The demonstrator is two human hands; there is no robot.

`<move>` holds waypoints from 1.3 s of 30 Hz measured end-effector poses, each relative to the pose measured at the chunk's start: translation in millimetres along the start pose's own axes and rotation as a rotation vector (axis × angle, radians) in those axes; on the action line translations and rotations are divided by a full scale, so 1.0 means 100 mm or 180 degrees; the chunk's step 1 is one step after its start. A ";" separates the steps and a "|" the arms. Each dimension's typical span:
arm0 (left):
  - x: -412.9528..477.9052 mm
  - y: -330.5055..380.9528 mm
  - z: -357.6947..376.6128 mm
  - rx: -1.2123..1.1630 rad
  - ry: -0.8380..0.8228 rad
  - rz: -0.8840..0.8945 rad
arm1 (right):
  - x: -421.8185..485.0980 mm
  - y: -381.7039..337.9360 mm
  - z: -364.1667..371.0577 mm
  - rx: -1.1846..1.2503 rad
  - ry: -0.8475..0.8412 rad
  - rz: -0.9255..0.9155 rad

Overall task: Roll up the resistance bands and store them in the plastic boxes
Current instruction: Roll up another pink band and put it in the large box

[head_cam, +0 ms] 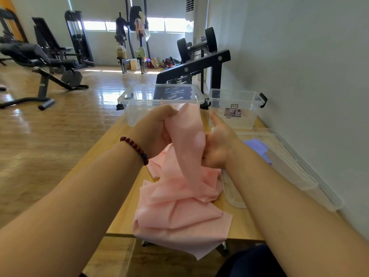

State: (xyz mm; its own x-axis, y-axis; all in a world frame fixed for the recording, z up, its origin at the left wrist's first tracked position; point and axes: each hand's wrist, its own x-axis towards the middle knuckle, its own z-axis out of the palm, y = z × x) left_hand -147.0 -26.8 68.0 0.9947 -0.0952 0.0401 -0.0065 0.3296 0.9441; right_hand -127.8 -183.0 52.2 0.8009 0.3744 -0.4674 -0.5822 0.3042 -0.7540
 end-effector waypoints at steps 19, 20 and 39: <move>-0.06 -0.16 -0.08 0.0022 0.0076 0.0235 | 0.21 0.09 0.01 -0.0461 -0.0533 0.0100; -0.06 -0.16 -0.09 0.0025 0.0115 0.0230 | 0.23 0.10 0.01 -0.0348 -0.0583 0.0119; -0.16 -0.27 -0.14 -0.0373 0.0495 -0.0246 | 0.09 0.09 -0.03 0.0663 0.0311 -0.2392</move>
State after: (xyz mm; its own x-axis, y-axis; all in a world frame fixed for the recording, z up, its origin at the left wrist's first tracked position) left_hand -161.8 -21.2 37.2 0.9957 0.0189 -0.0906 0.0734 0.4348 0.8975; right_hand -125.0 -179.2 40.0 0.9935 -0.0728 0.0878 0.1140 0.6068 -0.7866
